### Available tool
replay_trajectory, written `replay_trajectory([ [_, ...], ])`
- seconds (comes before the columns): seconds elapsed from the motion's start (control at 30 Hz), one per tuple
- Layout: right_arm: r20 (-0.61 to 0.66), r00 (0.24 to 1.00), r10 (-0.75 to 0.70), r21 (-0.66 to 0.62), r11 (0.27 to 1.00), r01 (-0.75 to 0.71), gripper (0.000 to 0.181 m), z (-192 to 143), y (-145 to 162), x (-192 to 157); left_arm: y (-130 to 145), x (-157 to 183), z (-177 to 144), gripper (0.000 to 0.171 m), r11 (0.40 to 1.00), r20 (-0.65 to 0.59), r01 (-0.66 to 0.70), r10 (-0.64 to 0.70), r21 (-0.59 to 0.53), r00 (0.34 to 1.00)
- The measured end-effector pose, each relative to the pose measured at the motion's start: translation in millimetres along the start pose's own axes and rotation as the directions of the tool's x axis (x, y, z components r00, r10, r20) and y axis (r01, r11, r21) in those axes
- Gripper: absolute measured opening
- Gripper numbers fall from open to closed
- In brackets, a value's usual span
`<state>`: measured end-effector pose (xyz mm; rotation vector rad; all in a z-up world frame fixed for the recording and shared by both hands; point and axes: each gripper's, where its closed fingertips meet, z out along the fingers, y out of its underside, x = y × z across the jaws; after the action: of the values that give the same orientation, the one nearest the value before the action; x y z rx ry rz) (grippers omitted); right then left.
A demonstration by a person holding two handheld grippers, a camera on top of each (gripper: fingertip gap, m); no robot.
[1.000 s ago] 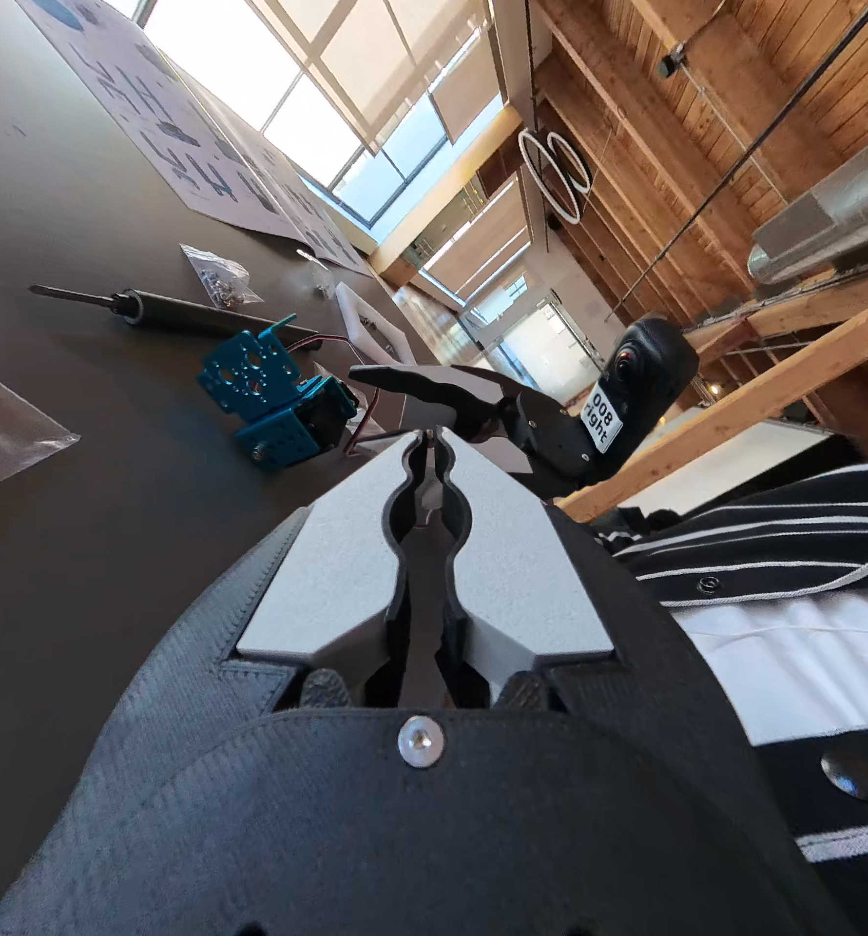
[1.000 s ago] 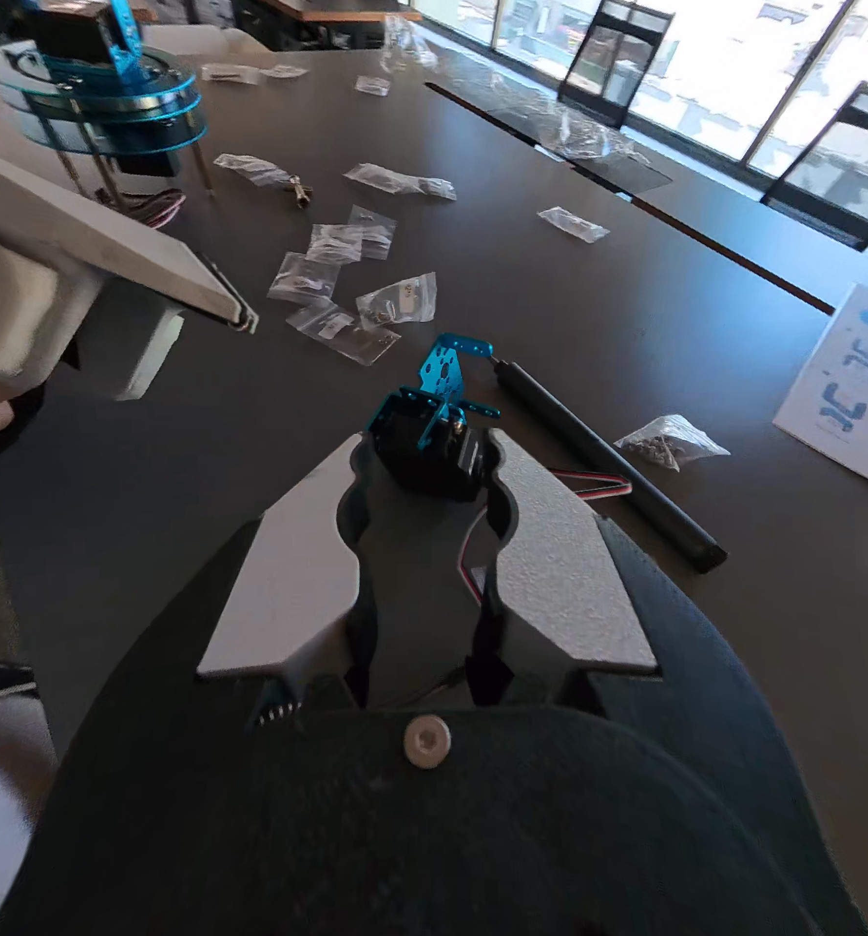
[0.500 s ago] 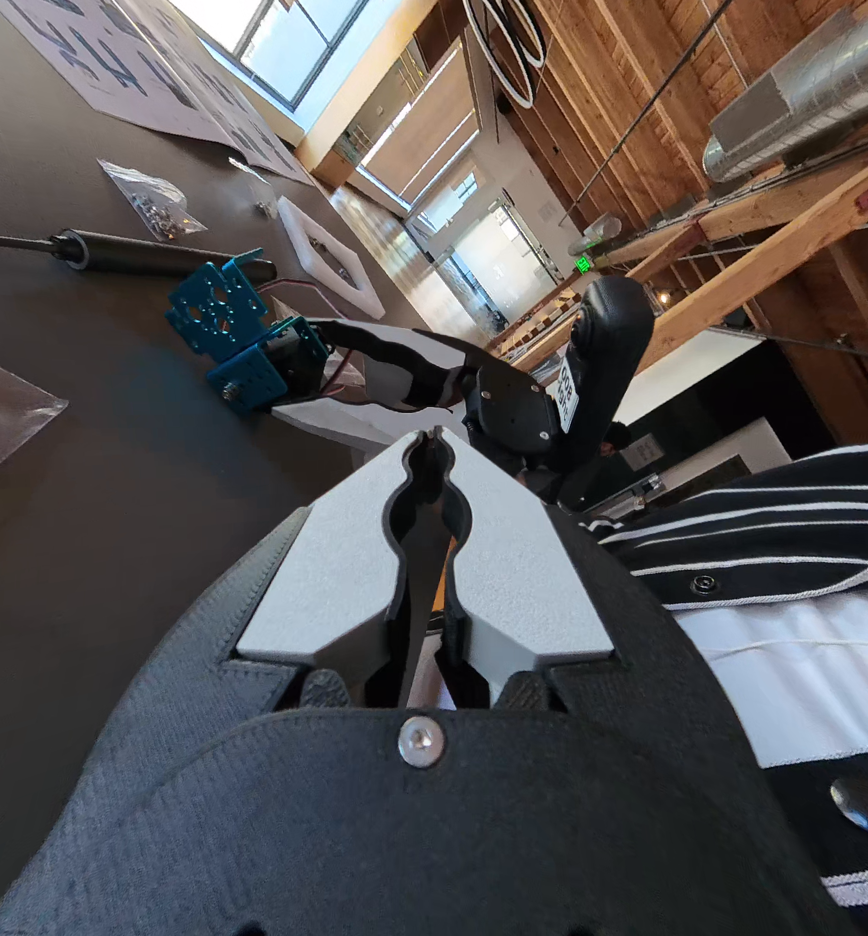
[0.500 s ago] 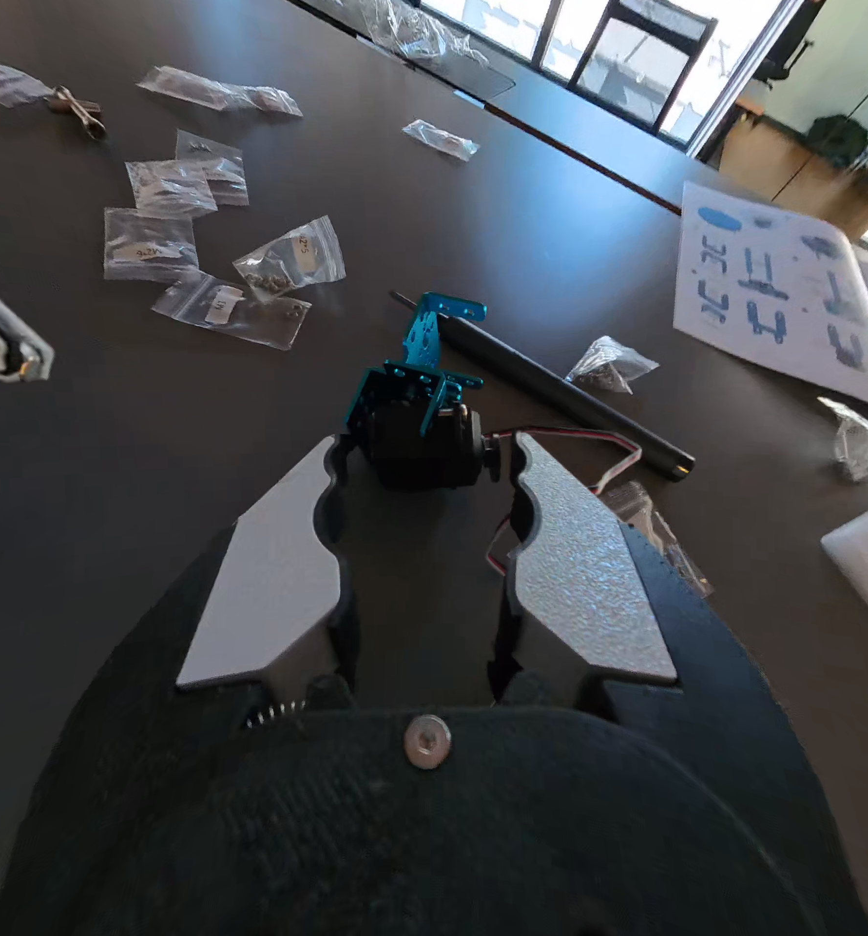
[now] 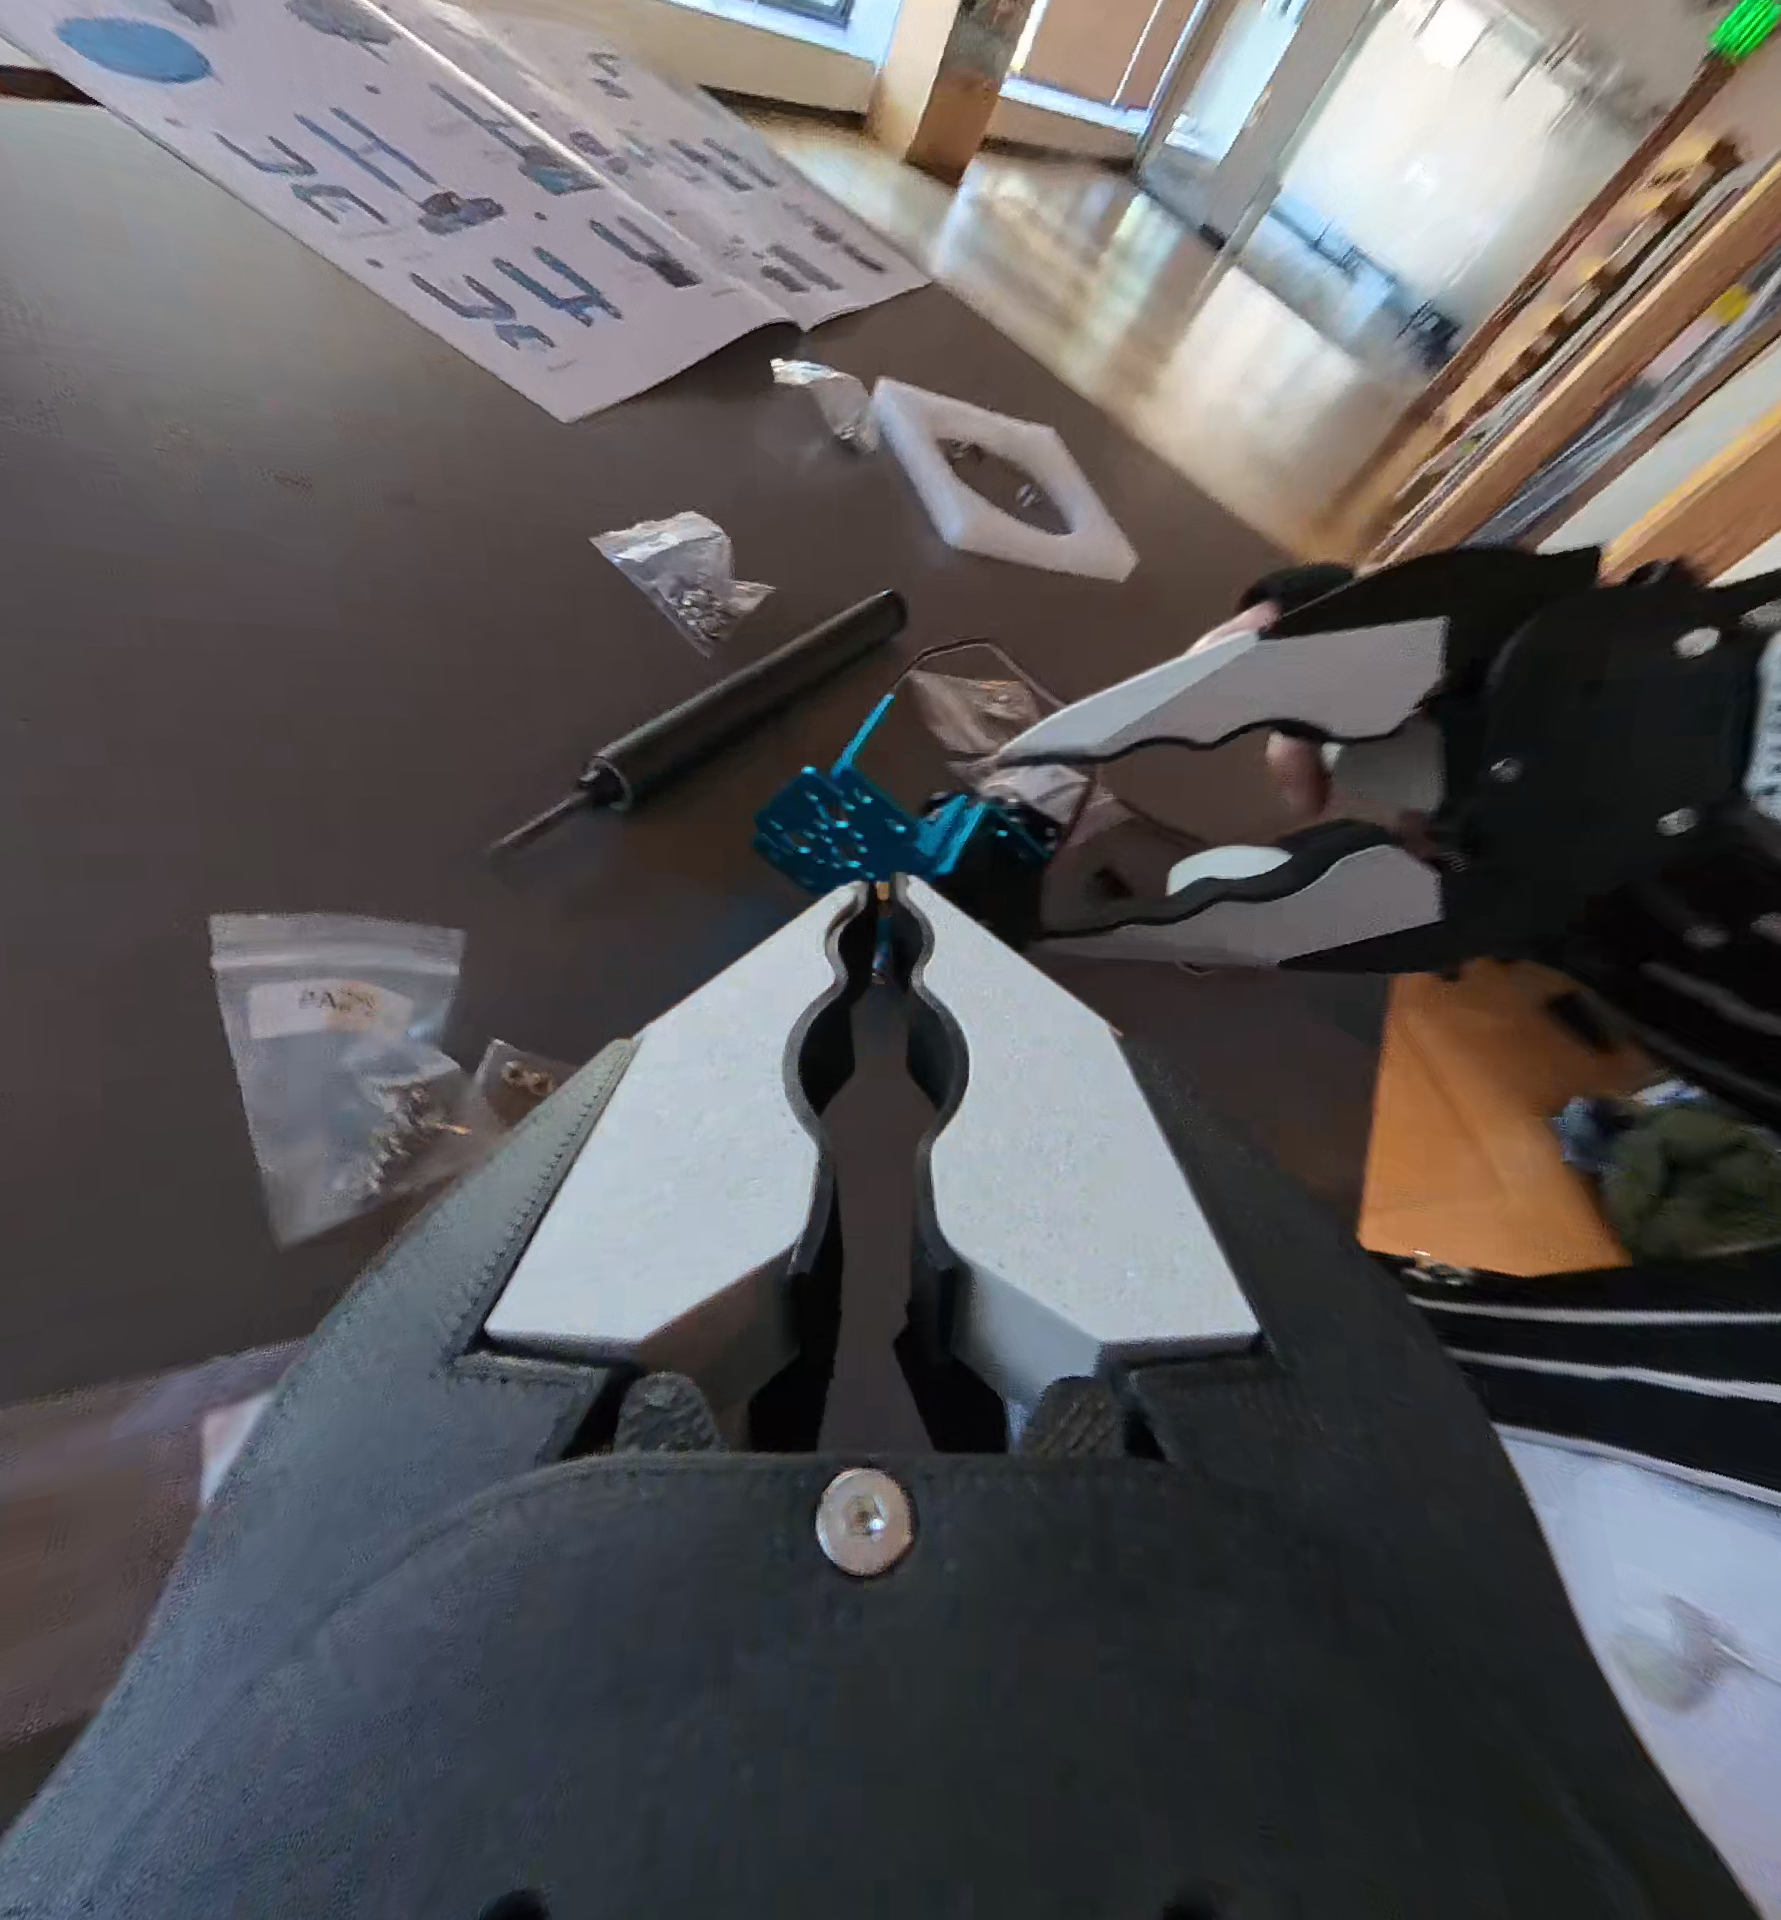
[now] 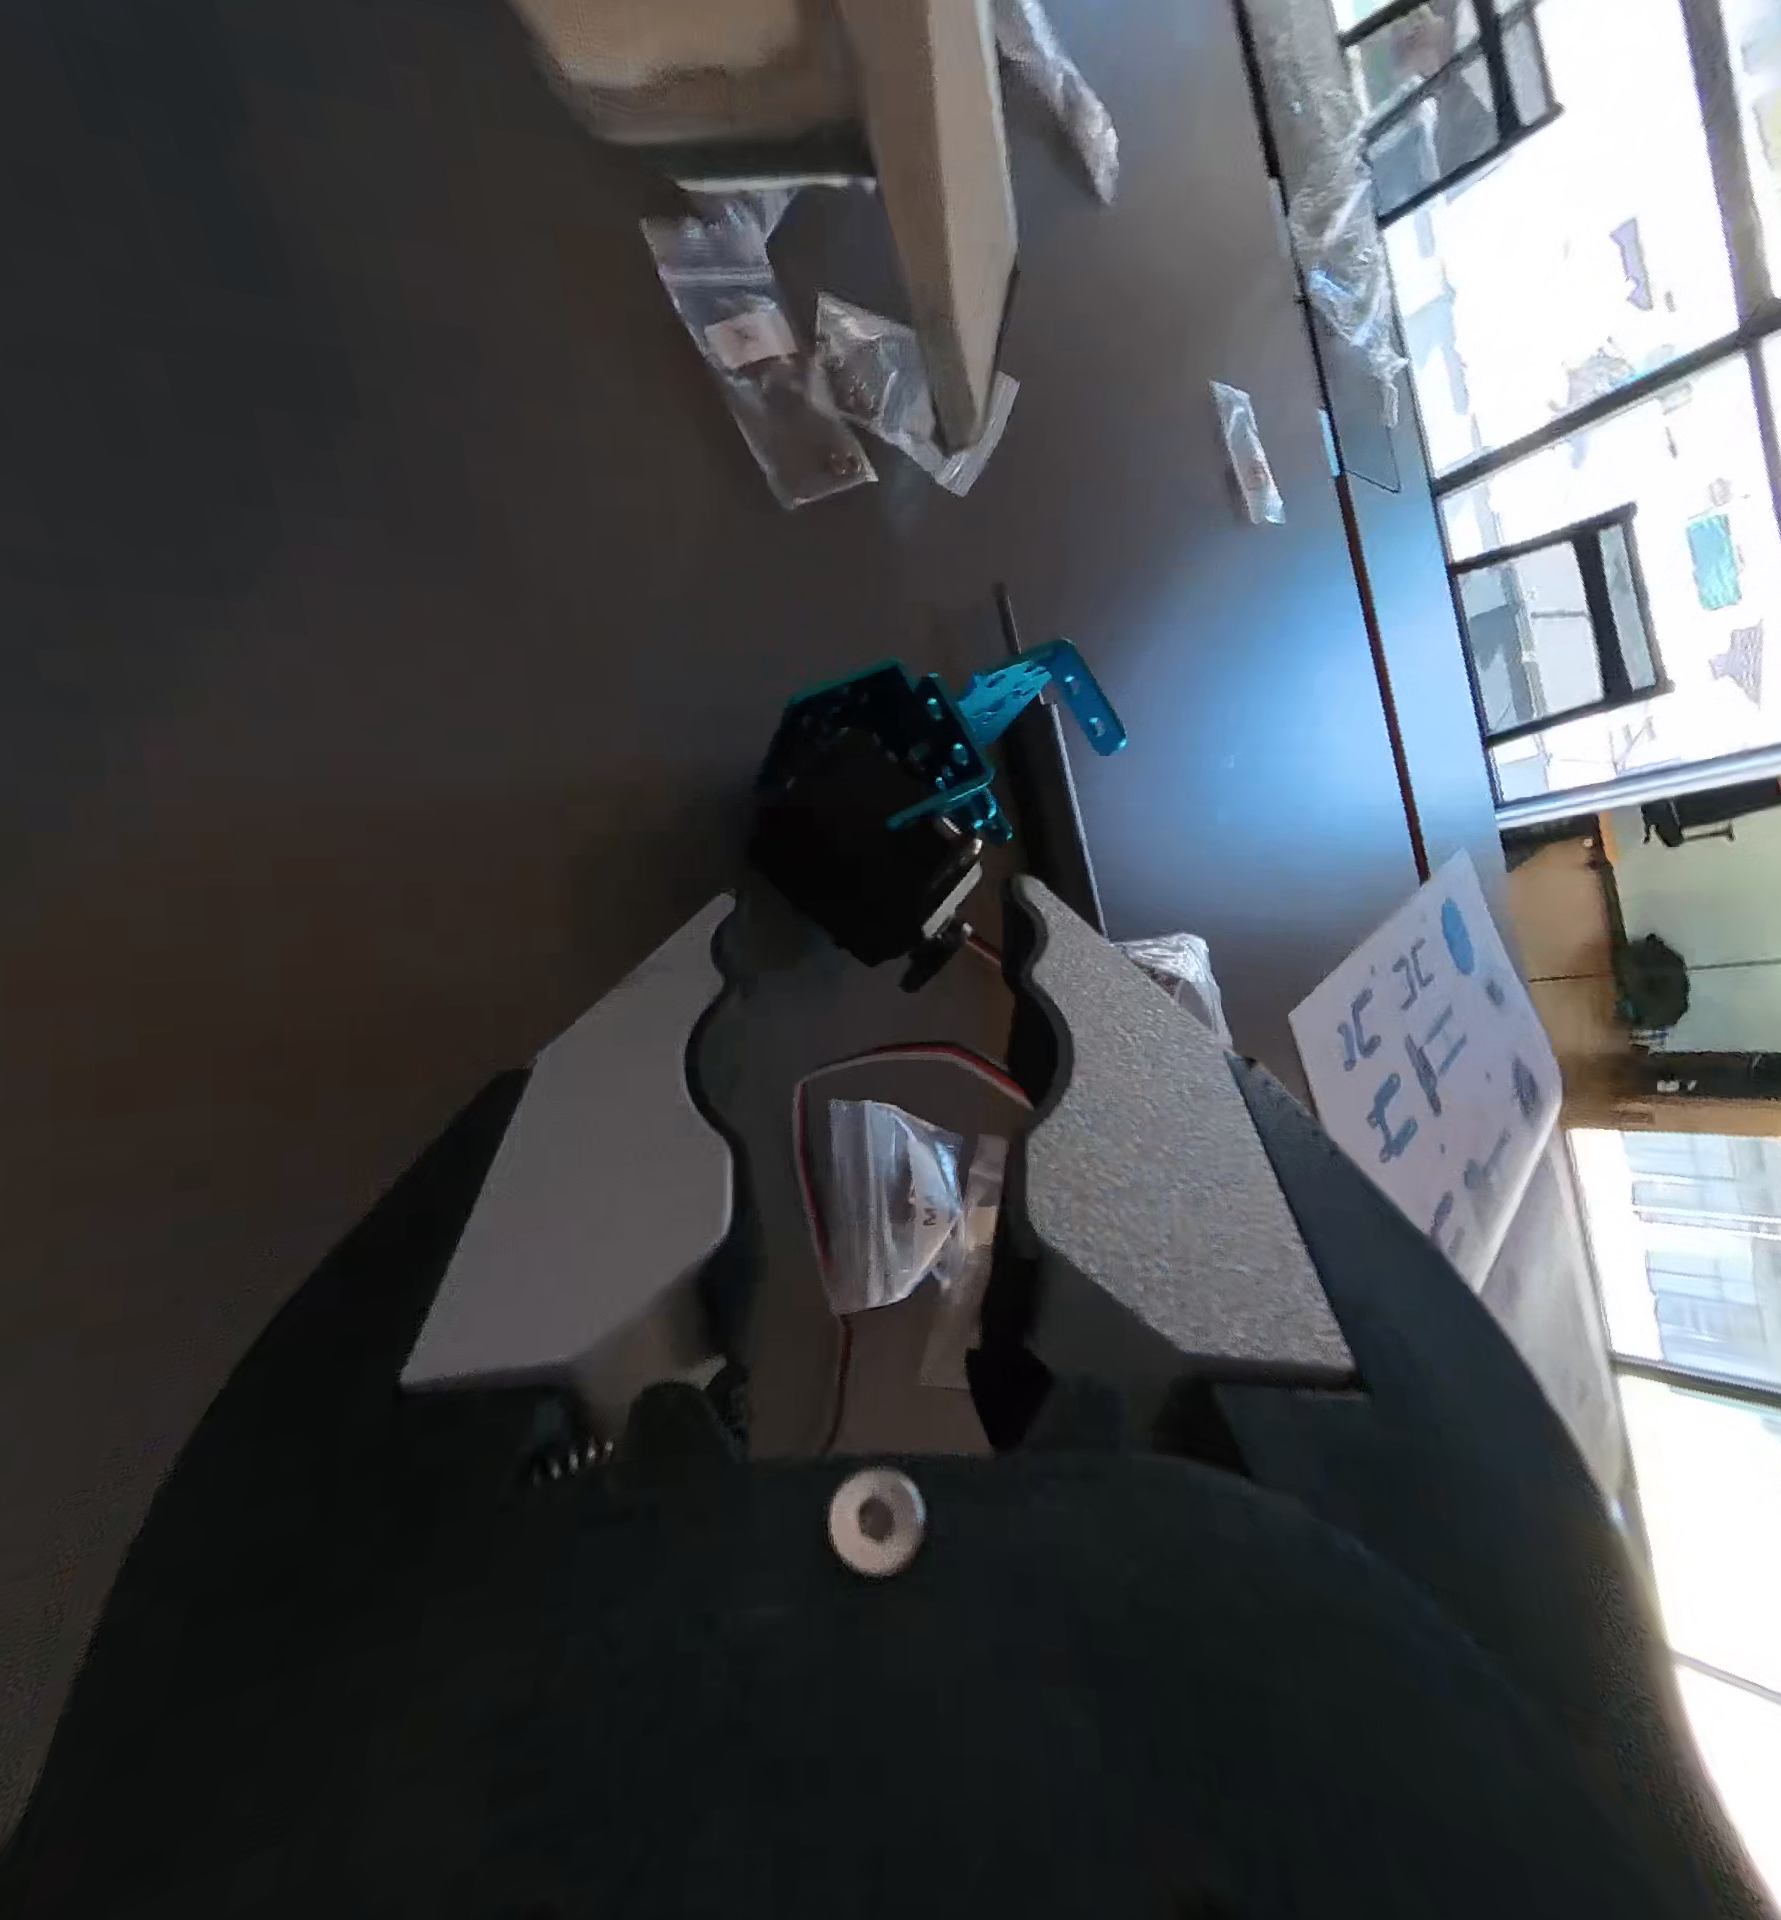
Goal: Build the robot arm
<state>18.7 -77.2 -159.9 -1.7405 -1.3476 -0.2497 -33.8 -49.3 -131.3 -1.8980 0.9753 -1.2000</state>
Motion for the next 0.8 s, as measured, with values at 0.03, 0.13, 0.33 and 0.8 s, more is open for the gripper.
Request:
replay_trajectory([
  [0.03,0.000,1.000,-0.024,-0.008,1.000,0.024,0.046,3,1,4,0,-3,5,0.000,1.000,0.016,-0.020,0.020,-0.011,1.000],
  [0.13,0.072,0.997,0.005,0.020,1.000,-0.007,0.041,6,-1,2,1,-1,16,0.001,1.000,-0.024,-0.007,0.007,-0.018,1.000],
  [0.33,0.089,0.981,0.175,0.039,0.983,-0.179,0.033,13,3,3,1,-6,22,0.001,0.998,-0.033,-0.060,0.059,-0.008,0.998],
  [0.8,0.075,0.941,0.330,0.119,0.934,-0.337,0.027,11,-1,9,10,7,37,0.001,0.997,-0.065,-0.063,0.059,-0.050,0.996],
])
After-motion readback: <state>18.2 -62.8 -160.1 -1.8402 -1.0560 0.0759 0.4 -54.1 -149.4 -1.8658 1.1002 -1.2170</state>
